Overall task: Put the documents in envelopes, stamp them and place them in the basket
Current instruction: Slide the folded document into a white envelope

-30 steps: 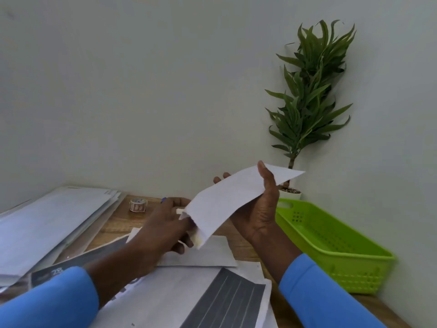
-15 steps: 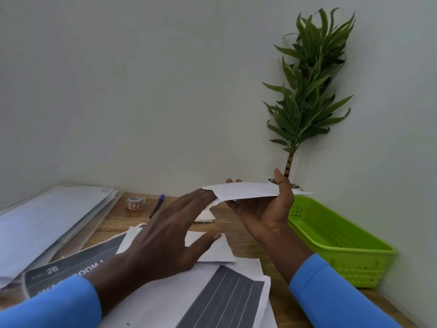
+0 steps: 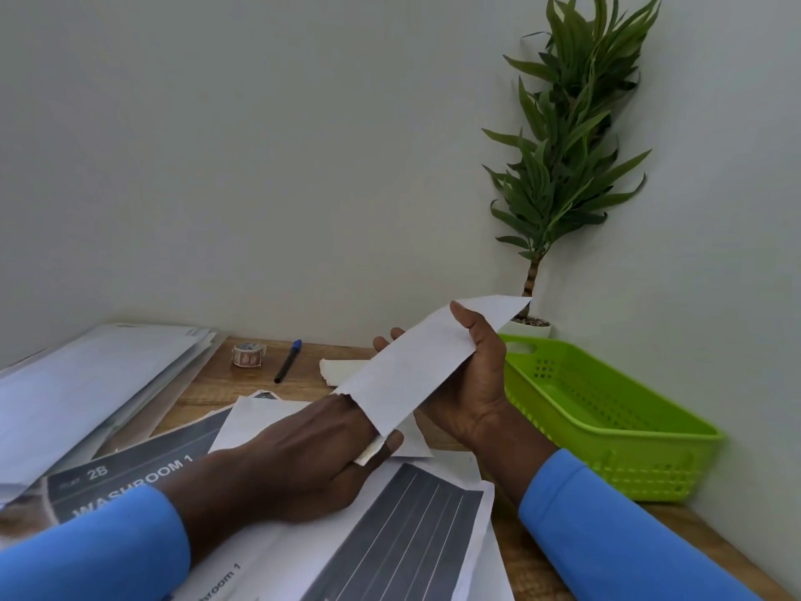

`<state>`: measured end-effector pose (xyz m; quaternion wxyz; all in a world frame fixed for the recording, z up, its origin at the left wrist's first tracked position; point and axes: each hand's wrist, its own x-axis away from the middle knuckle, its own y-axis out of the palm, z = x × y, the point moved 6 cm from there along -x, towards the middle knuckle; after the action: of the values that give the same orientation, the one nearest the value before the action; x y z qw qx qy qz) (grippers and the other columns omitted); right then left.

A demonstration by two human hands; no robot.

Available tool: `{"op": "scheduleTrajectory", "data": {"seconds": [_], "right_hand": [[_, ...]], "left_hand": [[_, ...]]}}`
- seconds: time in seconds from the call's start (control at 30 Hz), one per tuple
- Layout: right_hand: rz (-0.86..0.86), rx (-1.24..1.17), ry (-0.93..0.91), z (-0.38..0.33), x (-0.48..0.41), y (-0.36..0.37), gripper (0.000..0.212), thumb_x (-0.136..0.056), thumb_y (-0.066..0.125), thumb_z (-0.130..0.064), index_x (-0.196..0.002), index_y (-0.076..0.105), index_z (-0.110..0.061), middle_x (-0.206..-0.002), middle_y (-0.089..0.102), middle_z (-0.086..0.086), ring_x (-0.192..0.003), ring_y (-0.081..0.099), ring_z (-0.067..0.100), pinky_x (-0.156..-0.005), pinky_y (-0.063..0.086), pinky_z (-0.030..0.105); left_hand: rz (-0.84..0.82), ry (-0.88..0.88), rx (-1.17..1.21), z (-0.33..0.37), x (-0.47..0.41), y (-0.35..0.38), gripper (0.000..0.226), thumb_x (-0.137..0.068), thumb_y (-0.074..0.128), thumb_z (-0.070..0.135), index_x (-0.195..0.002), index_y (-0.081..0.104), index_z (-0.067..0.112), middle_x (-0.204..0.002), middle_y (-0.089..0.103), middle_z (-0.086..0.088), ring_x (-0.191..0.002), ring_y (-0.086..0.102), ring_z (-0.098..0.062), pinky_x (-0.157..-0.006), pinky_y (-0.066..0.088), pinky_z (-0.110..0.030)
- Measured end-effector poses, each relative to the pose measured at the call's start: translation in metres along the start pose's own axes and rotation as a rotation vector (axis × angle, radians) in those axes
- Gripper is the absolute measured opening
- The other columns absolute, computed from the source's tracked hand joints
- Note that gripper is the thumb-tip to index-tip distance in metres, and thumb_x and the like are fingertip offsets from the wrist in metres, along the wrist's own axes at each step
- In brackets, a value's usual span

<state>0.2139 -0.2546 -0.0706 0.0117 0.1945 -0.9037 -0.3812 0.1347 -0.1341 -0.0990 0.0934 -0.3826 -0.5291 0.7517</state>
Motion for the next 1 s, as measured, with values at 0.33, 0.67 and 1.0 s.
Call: {"op": "scheduleTrajectory", "data": {"seconds": [0.33, 0.67, 1.0], "right_hand": [[-0.054, 0.023, 0.018, 0.013, 0.004, 0.011, 0.087, -0.040, 0.097, -0.036, -0.114, 0.063, -0.006, -0.113, 0.069, 0.024, -0.110, 0.064, 0.044, -0.105, 0.045, 0.061], [-0.011, 0.100, -0.001, 0.010, 0.003, 0.007, 0.117, -0.027, 0.101, -0.044, -0.131, 0.057, -0.014, -0.128, 0.064, 0.028, -0.113, 0.066, 0.043, -0.105, 0.046, 0.062], [-0.089, 0.080, 0.046, 0.014, 0.005, 0.015, 0.128, -0.034, 0.099, -0.050, -0.143, 0.051, -0.003, -0.140, 0.057, 0.029, -0.126, 0.060, 0.044, -0.106, 0.047, 0.058]], "left_hand": [[-0.041, -0.055, 0.130, 0.012, 0.005, -0.004, 0.092, -0.077, 0.054, 0.084, -0.135, -0.016, 0.072, -0.138, -0.009, 0.058, -0.126, -0.003, 0.039, -0.106, 0.007, 0.006], [-0.004, -0.079, 0.183, 0.013, 0.005, -0.006, 0.095, -0.072, 0.055, 0.089, -0.141, -0.007, 0.069, -0.145, 0.010, 0.052, -0.131, 0.015, 0.031, -0.107, 0.014, 0.004], [0.008, -0.214, 0.316, 0.012, 0.010, -0.009, 0.079, -0.056, 0.053, 0.096, -0.119, 0.012, 0.074, -0.115, 0.026, 0.052, -0.109, 0.028, 0.038, -0.083, 0.028, 0.011]]}}
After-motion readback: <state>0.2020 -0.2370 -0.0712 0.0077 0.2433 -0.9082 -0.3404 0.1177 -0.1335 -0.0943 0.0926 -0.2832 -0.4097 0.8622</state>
